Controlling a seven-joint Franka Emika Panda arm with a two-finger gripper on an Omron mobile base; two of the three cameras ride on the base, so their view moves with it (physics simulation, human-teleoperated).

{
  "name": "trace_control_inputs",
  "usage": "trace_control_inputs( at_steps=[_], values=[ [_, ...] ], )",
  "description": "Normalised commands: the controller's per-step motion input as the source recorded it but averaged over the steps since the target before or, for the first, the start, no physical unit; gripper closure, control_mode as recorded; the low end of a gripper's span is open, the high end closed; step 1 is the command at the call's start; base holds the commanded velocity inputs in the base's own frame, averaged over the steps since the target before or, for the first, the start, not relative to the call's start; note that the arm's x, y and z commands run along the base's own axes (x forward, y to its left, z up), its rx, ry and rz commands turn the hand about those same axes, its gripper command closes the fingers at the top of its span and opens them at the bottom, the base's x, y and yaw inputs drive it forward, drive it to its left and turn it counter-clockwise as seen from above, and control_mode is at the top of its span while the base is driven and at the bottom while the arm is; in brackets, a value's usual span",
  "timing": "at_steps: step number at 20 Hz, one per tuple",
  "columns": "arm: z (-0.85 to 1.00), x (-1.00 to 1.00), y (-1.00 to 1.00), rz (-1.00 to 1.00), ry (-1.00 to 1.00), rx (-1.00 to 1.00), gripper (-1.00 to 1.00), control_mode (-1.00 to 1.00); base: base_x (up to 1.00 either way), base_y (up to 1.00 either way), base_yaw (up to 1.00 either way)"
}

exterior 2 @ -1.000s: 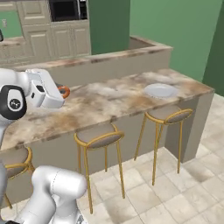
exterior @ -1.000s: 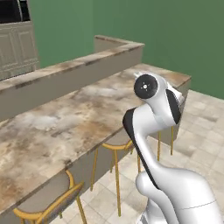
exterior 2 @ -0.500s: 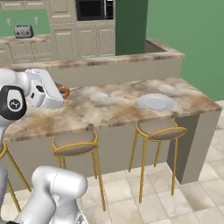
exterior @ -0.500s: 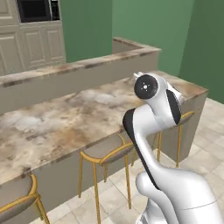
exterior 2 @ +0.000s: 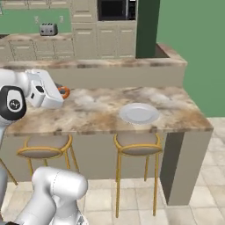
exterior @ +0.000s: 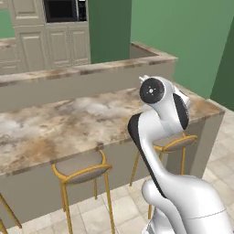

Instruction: Take the cheese, shrimp, and sweet potato from the fridge and place them on the plate on the dining counter to create an appetizer plate.

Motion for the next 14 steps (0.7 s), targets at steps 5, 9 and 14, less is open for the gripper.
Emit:
trace_control_inputs(
  at_steps=[5,9,14],
  values=[
    [0.0,0.0,0.0,0.0,0.0,0.0,1.0,1.0,0.31,-1.0,0.34],
    [0.0,0.0,0.0,0.0,0.0,0.0,1.0,1.0,0.6,-0.98,0.32],
    [0.0,0.0,0.0,0.0,0.0,0.0,1.0,1.0,0.71,-0.93,0.31]
  ],
)
